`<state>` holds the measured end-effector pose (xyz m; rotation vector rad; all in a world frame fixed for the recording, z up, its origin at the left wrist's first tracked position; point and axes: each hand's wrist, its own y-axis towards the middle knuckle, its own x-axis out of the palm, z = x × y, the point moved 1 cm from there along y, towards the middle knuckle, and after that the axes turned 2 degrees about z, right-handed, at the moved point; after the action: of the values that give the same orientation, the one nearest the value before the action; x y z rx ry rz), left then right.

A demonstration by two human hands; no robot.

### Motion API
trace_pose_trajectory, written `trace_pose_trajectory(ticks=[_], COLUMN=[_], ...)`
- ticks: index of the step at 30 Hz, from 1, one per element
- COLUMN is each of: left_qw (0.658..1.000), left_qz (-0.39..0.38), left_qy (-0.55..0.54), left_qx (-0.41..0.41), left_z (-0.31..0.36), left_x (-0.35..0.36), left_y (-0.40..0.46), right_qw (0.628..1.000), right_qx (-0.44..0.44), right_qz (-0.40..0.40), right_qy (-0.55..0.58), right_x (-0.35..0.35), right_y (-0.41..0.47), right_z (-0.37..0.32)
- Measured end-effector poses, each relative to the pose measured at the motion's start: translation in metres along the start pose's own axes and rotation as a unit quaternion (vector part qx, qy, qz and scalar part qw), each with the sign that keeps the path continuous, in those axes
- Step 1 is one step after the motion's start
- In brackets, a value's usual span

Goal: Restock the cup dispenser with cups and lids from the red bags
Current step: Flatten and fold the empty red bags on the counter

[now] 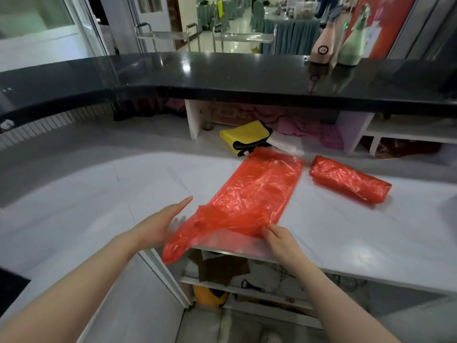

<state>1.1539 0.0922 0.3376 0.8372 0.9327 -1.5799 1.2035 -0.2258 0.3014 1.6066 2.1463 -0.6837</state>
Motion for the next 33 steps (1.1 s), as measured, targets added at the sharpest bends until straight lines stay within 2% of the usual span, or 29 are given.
trace_pose_trajectory(ticks=[2,4,6,8,10,14,16,19,21,24,29,32,33], left_qw=[0.997,0.985,0.967,0.969,0.968,0.936,0.928,0.936,0.953,0.957,0.944,0.949,0.95], left_qz=[0.001,-0.004,-0.014,-0.011,0.002,0.067,0.104,0.124,0.123,0.159,0.185,0.185,0.189], left_qy=[-0.028,-0.113,-0.199,-0.187,-0.219,-0.34,-0.345,-0.305,-0.242,-0.187,-0.194,-0.167,-0.161], left_qx=[0.071,0.128,0.159,0.16,0.125,-0.054,-0.098,-0.124,-0.138,-0.158,-0.193,-0.19,-0.188], left_z=[0.018,0.038,0.052,0.063,0.072,0.079,0.077,0.078,0.078,0.076,0.073,0.072,0.073], left_x=[0.0,-0.003,-0.002,-0.001,0.004,0.023,0.034,0.052,0.061,0.069,0.077,0.08,0.081], left_y=[0.007,0.013,0.022,0.031,0.04,0.059,0.063,0.066,0.067,0.071,0.069,0.066,0.066], right_qw=[0.997,0.992,0.988,0.983,0.978,0.956,0.942,0.937,0.937,0.951,0.981,0.978,0.978], right_qx=[0.013,0.014,0.022,0.037,0.048,0.061,0.055,0.049,0.063,0.058,0.017,0.009,-0.021], right_qz=[0.006,0.002,0.006,0.021,0.038,0.073,0.076,0.089,0.11,0.131,0.164,0.201,0.206], right_qy=[0.074,0.123,0.153,0.178,0.2,0.279,0.323,0.335,0.326,0.274,0.106,0.062,0.038], right_x=[-0.007,-0.01,-0.012,-0.013,-0.014,-0.019,-0.02,-0.016,-0.013,-0.01,-0.007,-0.014,-0.016], right_y=[-0.002,-0.004,-0.003,0.0,0.002,0.004,0.003,0.001,-0.001,-0.002,-0.001,0.001,-0.001], right_z=[0.0,0.001,0.003,0.007,0.012,0.017,0.015,0.015,0.015,0.018,0.021,0.026,0.03])
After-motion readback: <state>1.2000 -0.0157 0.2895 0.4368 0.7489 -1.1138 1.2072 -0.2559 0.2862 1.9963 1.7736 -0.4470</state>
